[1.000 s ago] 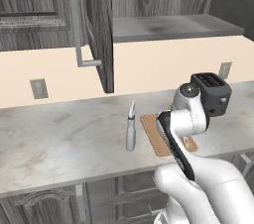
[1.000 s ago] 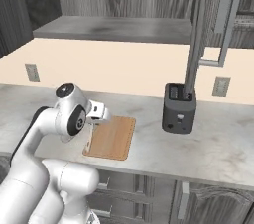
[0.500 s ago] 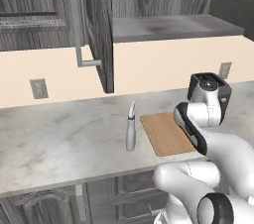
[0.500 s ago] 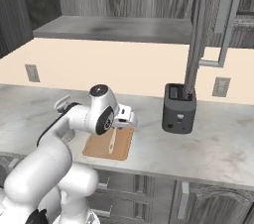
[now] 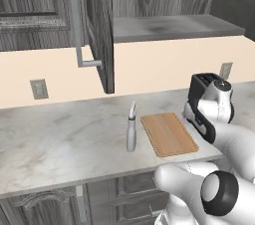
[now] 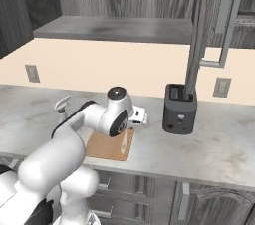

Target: Grab the spray bottle from the cabinet, then place it next to the cutting board for sanitizing. Then grab the dish brush from the countertop next to the sink and place it next to the cutting board.

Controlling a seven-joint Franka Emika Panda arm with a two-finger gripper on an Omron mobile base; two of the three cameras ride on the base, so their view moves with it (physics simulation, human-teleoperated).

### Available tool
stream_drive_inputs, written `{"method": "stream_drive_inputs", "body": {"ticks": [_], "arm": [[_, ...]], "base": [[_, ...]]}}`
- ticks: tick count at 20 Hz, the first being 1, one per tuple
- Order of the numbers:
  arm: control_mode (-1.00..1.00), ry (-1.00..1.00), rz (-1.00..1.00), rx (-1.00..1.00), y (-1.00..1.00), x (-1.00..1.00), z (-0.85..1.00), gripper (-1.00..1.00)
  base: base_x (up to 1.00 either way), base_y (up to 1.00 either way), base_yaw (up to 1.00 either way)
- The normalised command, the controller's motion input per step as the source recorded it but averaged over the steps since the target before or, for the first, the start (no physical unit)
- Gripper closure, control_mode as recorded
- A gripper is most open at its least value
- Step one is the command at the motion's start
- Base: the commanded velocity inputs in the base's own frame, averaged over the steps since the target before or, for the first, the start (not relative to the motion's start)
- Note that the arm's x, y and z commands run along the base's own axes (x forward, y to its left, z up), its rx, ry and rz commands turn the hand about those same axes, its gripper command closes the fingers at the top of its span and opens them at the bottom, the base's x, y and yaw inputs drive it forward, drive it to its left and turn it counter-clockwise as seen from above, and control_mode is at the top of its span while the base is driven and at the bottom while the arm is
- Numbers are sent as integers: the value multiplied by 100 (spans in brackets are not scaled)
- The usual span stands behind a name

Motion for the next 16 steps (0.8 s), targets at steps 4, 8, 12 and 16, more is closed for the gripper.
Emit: {"method": "stream_drive_inputs", "body": {"ticks": [4, 8, 12, 16], "arm": [[-100, -5, -2, 0, -3, 5, -25, 100], [-100, 0, 0, -1, 0, 4, -39, 100], [-100, 0, 0, 0, -7, 12, -33, 100], [-100, 2, 0, 0, -29, 9, -17, 100]], "base": [[0, 0, 0], [0, 0, 0], [0, 0, 0], [0, 0, 0]]}}
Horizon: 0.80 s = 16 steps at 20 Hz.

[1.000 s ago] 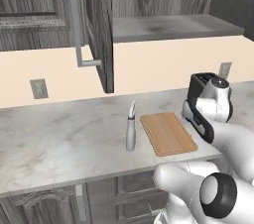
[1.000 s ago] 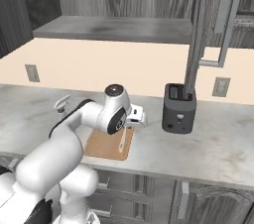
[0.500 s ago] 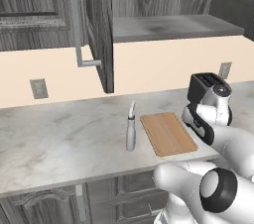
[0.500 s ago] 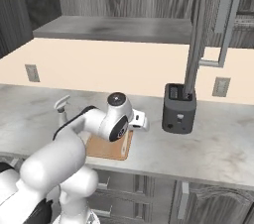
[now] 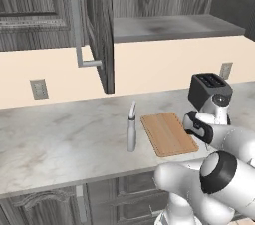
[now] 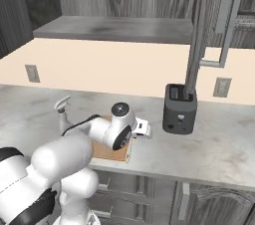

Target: Grab the spray bottle from the cabinet, then place it next to the cutting board for sanitizing. Then grab the dish brush from the countertop next to the sink and place it next to the cutting board.

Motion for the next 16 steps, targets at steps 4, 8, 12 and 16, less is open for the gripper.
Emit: {"method": "stream_drive_inputs", "body": {"ticks": [4, 8, 12, 16], "arm": [[-100, 5, 0, 0, -11, 13, -25, 100], [-100, 4, 0, 0, 2, 24, -38, -100], [-100, 1, 0, 0, 0, 21, -8, -100], [-100, 1, -4, 0, 16, 19, 0, -100]], "base": [[0, 0, 0], [0, 0, 0], [0, 0, 0], [0, 0, 0]]}}
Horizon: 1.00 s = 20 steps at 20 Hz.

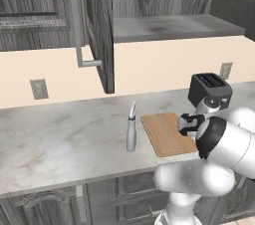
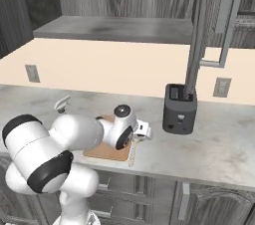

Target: Grab the spray bottle from the cabinet, then place it next to the cutting board for sanitizing. Then grab the dish brush from the countertop next to the sink and place it next to the cutting board.

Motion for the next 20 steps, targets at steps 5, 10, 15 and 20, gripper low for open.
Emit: {"method": "stream_drive_inputs", "body": {"ticks": [5, 10, 15, 20], "arm": [[-100, 0, -8, 2, 21, 2, 24, -100], [-100, 5, -11, 4, 69, -31, 83, -100], [-100, -1, -3, 0, 25, -36, 100, -100], [-100, -7, 0, 4, -7, -31, 100, -100]], "base": [[0, 0, 0], [0, 0, 0], [0, 0, 0], [0, 0, 0]]}}
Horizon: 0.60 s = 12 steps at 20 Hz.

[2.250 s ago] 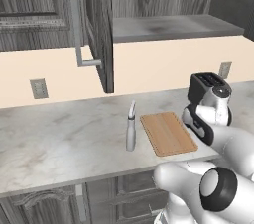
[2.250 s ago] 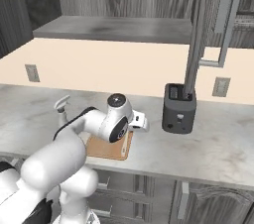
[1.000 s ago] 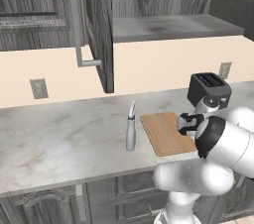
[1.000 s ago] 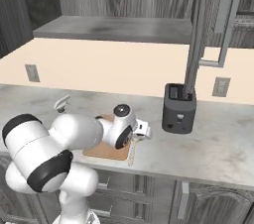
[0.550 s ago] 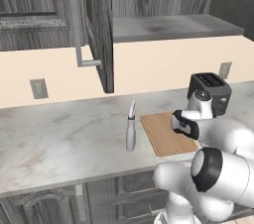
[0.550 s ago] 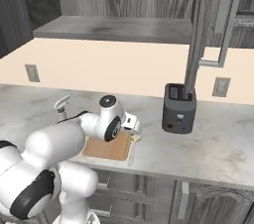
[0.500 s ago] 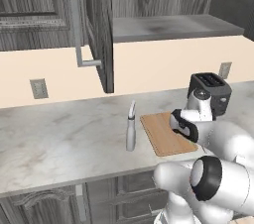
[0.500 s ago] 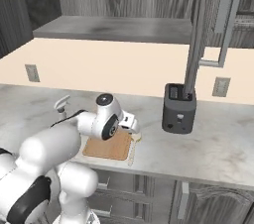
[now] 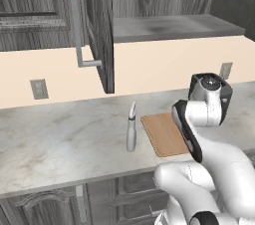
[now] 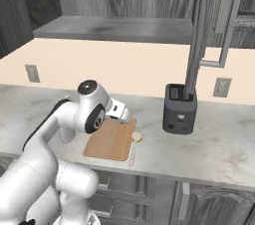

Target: Grab the spray bottle from the cabinet, then place it next to the cutting board for sanitizing. Then grab the dish brush from the countertop next to the sink and place it next to the cutting board.

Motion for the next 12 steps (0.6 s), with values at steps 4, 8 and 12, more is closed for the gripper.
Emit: {"method": "stream_drive_inputs", "body": {"ticks": [4, 8, 12], "arm": [[-100, -17, 0, 9, -7, -47, 100, -100], [-100, -23, 0, 12, 0, -50, 100, -100], [-100, -25, 0, 13, 0, -53, 100, -100]], "base": [[0, 0, 0], [0, 0, 0], [0, 0, 0]]}}
